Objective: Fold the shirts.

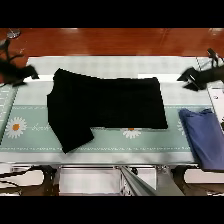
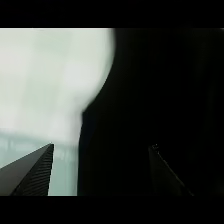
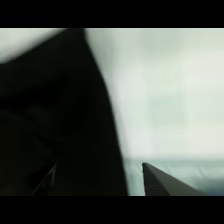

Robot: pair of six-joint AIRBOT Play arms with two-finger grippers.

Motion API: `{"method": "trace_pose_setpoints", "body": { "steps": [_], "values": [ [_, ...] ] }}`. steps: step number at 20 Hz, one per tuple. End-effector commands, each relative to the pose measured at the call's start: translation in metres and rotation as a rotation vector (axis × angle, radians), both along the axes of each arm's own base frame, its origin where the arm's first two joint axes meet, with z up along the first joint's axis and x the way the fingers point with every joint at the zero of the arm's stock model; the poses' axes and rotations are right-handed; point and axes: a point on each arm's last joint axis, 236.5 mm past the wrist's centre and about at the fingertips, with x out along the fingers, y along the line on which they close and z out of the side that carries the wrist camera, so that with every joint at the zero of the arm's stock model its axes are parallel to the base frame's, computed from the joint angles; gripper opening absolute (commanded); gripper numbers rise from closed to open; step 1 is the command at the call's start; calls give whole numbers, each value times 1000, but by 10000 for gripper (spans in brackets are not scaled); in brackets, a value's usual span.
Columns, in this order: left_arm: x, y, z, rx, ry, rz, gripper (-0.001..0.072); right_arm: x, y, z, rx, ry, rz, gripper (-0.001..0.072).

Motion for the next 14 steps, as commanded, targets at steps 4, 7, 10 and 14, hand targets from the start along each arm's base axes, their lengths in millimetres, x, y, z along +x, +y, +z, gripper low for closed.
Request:
{"method": "trace_pose_setpoints", "body": {
  "steps": [4,7,10,14],
  "values": [
    [-119,-6,-41,-498,169,205,703,-110,29,-33,121,-36,-95,617],
    [-133,-18,-63,-569,157,252,703,-130,70,-33,243,-101,-118,617],
    [-140,-35,-89,-567,166,244,703,-147,93,-36,260,-95,-75,617],
    [-150,-43,-107,-574,197,251,703,-147,100,-38,260,-87,-69,617]
  ]
}}
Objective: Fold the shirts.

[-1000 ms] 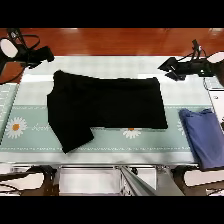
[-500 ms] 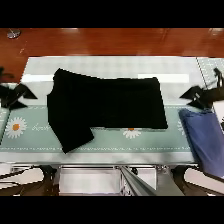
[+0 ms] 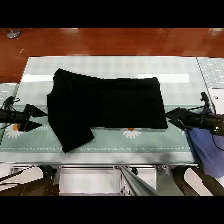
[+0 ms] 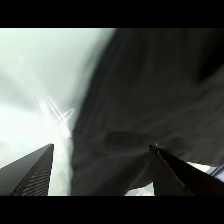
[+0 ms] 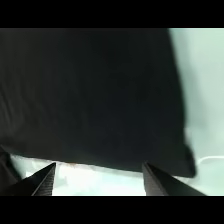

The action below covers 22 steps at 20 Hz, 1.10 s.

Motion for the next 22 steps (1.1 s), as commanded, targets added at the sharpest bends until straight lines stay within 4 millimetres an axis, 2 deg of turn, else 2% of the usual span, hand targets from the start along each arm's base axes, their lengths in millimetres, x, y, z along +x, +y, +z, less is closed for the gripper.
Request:
{"method": "trace_pose_setpoints", "body": {
  "steps": [1,4,8,9,10,11,12,13,14,16,18,22],
  "values": [
    [-2,-9,-12,-20,-19,0,703,-2,9,0,20,-12,-6,617],
    [6,-21,-14,-14,-46,-36,703,3,7,1,21,-16,-33,617],
    [16,-51,-22,-1,-60,-122,703,4,5,2,21,-18,-41,617],
    [16,-57,-23,-1,-58,-144,702,6,-4,3,3,-24,-51,617],
    [17,-60,-21,-3,-60,-156,661,8,-19,4,-33,-25,-69,617],
    [15,-61,-18,-12,-62,-175,249,6,-37,2,-67,-7,-100,617],
    [15,-62,-13,-22,-77,-205,36,-3,-54,-6,-99,47,-136,617],
    [15,-63,-9,-29,-87,-227,26,-18,-62,-16,-119,124,-151,617],
    [16,-63,-5,-31,-93,-236,26,-35,-61,-24,-130,195,-130,617],
    [20,-61,-3,-25,-103,-235,26,-55,-46,-34,-110,262,-74,617],
    [21,-61,-3,-26,-105,-234,26,-57,-34,-40,-113,274,-52,617],
    [21,-61,-3,-27,-105,-234,27,-39,-19,-51,-127,265,-39,616]
  ]
}}
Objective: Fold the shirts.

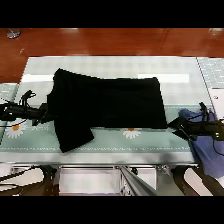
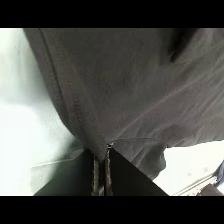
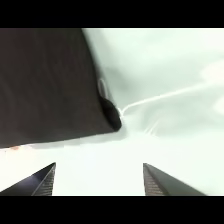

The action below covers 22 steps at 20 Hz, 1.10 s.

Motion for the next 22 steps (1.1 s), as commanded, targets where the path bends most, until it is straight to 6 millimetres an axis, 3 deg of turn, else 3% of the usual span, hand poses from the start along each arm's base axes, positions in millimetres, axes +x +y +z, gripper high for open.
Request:
{"method": "trace_pose_setpoints", "body": {
  "steps": [1,5,8,9,10,11,12,13,14,16,18,20,22],
  "values": [
    [0,-1,1,-5,-1,-5,26,12,9,-12,-12,23,-5,616],
    [0,-1,1,-4,-3,-3,27,44,21,-18,6,35,-2,616],
    [4,-3,4,-20,-11,9,27,57,42,-26,37,65,50,604],
    [6,-5,6,-33,-18,18,27,63,45,-27,37,68,59,537],
    [11,-8,10,-51,-41,22,27,71,47,-25,36,62,65,355],
    [17,-10,16,-69,-66,29,26,81,49,-19,32,35,84,88],
    [28,-13,26,-94,-107,46,27,92,50,-9,23,-3,102,33],
    [42,-14,41,-116,-166,62,27,107,50,7,23,-45,114,32],
    [62,-14,66,-133,-254,78,26,123,49,28,23,-91,138,32],
    [106,-4,137,-123,-474,119,26,165,48,98,10,-244,197,31],
    [142,10,241,-73,-760,164,26,205,44,188,-32,-442,219,32],
    [151,23,352,28,-1024,213,26,228,41,302,-103,-698,235,32],
    [131,26,455,131,-1273,222,26,216,44,399,-177,-912,272,32]
  ]
}}
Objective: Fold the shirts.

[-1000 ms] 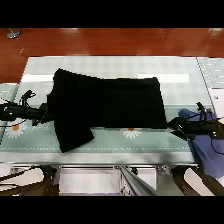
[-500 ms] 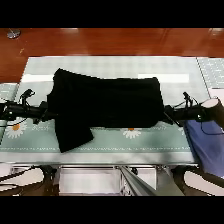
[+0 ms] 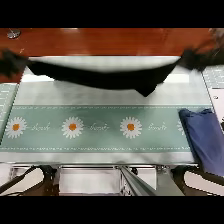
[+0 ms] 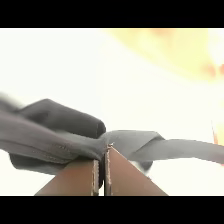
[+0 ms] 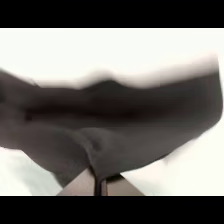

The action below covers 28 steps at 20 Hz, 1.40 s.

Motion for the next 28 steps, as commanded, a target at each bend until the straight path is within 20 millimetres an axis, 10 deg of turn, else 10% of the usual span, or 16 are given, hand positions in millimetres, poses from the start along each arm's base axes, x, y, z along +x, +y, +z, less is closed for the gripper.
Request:
{"method": "trace_pose_setpoints", "body": {
  "steps": [1,3,6,12,16,21,28],
  "values": [
    [-36,0,189,125,-439,105,26,-30,8,167,-111,-359,58,32],
    [-83,-15,254,190,-577,118,26,-74,14,224,-173,-508,74,32],
    [-144,-20,295,448,-680,232,26,-145,7,268,-310,-661,12,32],
    [-241,-23,308,767,-718,405,26,-261,-23,301,-506,-800,-188,32],
    [-266,14,276,856,-576,436,26,-290,-34,271,-543,-671,-221,32],
    [-218,3,218,884,-412,282,26,-253,-28,188,-470,-380,-114,32],
    [-60,-14,13,922,59,141,26,-133,-38,22,-353,-93,-67,32]
  ]
}}
